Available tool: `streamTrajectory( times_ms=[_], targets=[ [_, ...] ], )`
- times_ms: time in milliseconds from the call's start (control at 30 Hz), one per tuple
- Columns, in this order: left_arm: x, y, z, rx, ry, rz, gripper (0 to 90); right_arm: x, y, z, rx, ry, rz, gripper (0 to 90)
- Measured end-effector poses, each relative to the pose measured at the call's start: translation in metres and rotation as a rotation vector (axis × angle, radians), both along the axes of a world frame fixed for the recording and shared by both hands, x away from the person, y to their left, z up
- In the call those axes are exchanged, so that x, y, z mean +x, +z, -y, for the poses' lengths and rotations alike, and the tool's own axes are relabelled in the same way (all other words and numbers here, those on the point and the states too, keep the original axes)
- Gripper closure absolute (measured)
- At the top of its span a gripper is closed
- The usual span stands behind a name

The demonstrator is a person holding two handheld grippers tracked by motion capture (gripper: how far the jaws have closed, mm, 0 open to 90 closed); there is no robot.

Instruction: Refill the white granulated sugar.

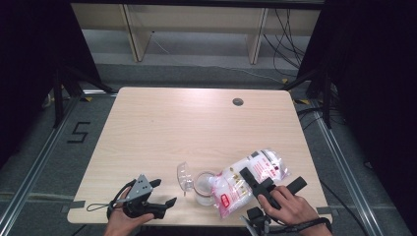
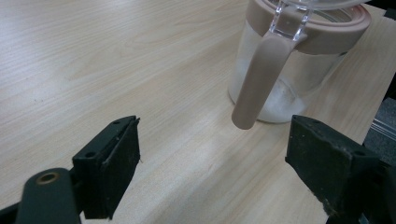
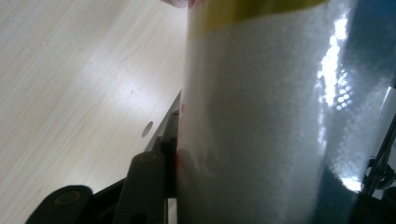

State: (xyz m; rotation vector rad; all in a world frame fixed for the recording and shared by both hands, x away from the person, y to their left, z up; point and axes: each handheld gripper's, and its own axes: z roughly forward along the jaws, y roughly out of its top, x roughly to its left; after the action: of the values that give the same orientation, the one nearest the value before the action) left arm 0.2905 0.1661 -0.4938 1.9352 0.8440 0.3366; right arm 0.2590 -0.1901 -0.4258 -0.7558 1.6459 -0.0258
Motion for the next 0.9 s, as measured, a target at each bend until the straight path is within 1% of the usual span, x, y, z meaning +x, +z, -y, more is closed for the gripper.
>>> streamTrajectory(
  times_ms=[67, 167, 200, 267, 367, 400, 433, 533, 667, 700, 733, 800, 833, 900],
  targets=[
    [0.0000, 0.0000, 0.0001, 0.002, -0.001, 0.002, 16.9, 0.0010, 0.0010, -0.0009, -0.014, 0.014, 0.004, 63.1],
    [0.0003, -0.0002, 0.0004, 0.003, 0.000, 0.003, 16.9, 0.0013, 0.0009, -0.0003, -0.009, 0.011, 0.001, 63.2],
    [0.0004, -0.0002, 0.0002, 0.005, -0.002, 0.002, 16.9, 0.0009, 0.0000, 0.0008, 0.002, 0.000, 0.000, 63.2],
    [0.0002, -0.0004, 0.0005, 0.002, -0.001, 0.000, 16.9, 0.0011, -0.0004, 0.0011, -0.001, -0.002, -0.002, 63.2],
    [0.0011, 0.0003, -0.0004, 0.020, -0.013, 0.011, 16.9, 0.0010, -0.0004, 0.0007, -0.019, -0.004, -0.002, 63.3],
    [0.0011, 0.0002, -0.0004, 0.020, -0.012, 0.009, 16.9, 0.0009, -0.0005, 0.0006, -0.018, -0.002, -0.005, 63.3],
    [0.0009, -0.0002, 0.0005, 0.009, -0.008, 0.008, 16.9, 0.0008, -0.0004, 0.0004, -0.018, 0.000, -0.005, 63.3],
    [0.0008, -0.0004, 0.0006, 0.008, -0.008, 0.008, 16.9, 0.0000, 0.0001, -0.0006, -0.028, 0.001, -0.005, 63.4],
    [0.0007, -0.0007, 0.0010, 0.007, -0.009, 0.006, 16.9, 0.0001, 0.0009, -0.0009, -0.022, 0.005, -0.003, 63.4],
    [-0.0002, -0.0012, 0.0019, -0.006, 0.003, -0.008, 16.9, 0.0004, 0.0011, -0.0009, -0.025, 0.004, -0.005, 63.4],
    [-0.0001, -0.0010, 0.0011, 0.004, -0.001, -0.008, 16.9, 0.0003, 0.0014, -0.0007, -0.030, 0.004, -0.001, 63.4],
    [0.0000, -0.0011, 0.0012, 0.003, -0.002, -0.008, 16.9, 0.0006, 0.0007, -0.0004, -0.028, 0.005, 0.000, 63.5],
    [-0.0002, -0.0012, 0.0019, -0.005, 0.002, -0.008, 16.9, 0.0006, 0.0005, -0.0004, -0.028, 0.005, 0.000, 63.5],
    [0.0001, -0.0009, 0.0016, -0.002, 0.000, -0.002, 16.9, 0.0007, 0.0003, -0.0007, -0.042, 0.005, 0.000, 63.5]
  ],
)
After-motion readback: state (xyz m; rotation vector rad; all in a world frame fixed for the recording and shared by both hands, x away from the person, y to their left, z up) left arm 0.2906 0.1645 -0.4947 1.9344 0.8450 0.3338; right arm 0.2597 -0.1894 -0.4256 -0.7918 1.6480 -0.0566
